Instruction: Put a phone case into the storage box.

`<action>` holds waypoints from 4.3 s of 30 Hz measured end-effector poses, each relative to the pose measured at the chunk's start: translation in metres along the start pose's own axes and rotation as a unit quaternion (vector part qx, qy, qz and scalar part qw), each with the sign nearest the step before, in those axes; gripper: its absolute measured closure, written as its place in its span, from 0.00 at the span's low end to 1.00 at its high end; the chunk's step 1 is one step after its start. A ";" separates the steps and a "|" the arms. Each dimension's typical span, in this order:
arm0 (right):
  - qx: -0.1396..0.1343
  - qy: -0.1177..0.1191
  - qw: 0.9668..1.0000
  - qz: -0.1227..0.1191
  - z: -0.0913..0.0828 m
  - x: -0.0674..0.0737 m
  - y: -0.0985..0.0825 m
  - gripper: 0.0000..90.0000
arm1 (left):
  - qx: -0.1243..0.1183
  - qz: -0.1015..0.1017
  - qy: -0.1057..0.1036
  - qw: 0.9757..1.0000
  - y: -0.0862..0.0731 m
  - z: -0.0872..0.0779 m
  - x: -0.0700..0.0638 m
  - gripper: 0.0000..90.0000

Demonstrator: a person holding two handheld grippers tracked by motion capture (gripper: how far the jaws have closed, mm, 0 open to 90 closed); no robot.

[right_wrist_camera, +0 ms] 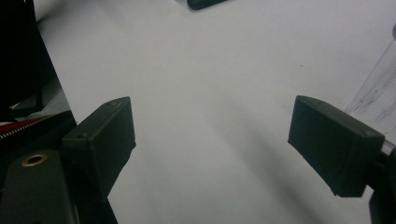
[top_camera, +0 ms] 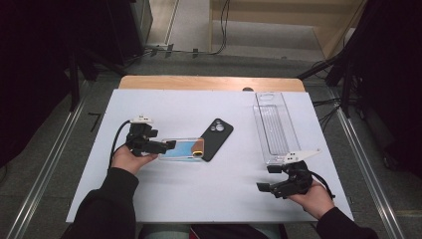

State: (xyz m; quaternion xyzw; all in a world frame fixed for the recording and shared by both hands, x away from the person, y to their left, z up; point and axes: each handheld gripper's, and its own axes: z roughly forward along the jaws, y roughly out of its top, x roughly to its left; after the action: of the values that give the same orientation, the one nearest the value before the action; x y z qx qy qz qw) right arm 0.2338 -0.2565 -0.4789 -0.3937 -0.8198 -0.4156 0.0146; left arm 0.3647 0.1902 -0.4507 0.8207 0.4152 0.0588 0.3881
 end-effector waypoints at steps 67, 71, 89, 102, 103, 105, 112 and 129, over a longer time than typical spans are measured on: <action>-0.010 -0.009 1.000 0.006 -0.007 0.001 -0.004 0.15 | 0.034 -0.033 -0.047 0.998 -0.010 0.014 0.023 0.72; -0.013 -0.010 1.000 0.004 -0.007 0.001 -0.004 0.15 | 0.022 -0.010 -0.068 0.997 -0.012 0.003 0.014 0.48; -0.015 -0.009 1.000 0.010 0.000 0.001 -0.002 0.15 | 0.010 0.016 -0.109 0.994 -0.037 -0.026 -0.030 0.33; -0.013 -0.005 1.000 0.000 0.002 -0.009 0.003 0.15 | -0.005 0.038 -0.116 0.993 -0.063 -0.040 -0.052 0.33; -0.010 -0.006 1.000 0.001 0.002 -0.009 0.003 0.15 | -0.002 0.043 -0.115 0.992 -0.065 -0.041 -0.054 0.33; -0.008 -0.007 1.000 0.000 0.002 -0.010 0.002 0.15 | -0.004 0.052 -0.114 0.992 -0.069 -0.042 -0.056 0.32; -0.009 -0.010 1.000 0.000 -0.001 -0.012 0.001 0.15 | -0.003 0.049 -0.113 0.992 -0.074 -0.039 -0.054 0.30; -0.006 -0.008 1.000 -0.003 -0.002 -0.008 0.000 0.15 | -0.013 0.069 -0.105 0.992 -0.042 -0.032 -0.049 0.12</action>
State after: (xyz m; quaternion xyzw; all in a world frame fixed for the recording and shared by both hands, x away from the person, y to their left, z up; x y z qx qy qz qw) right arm 0.2391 -0.2630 -0.4810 -0.3946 -0.8188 -0.4171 0.0043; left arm 0.2924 0.1879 -0.4466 0.8436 0.3140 0.0041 0.4356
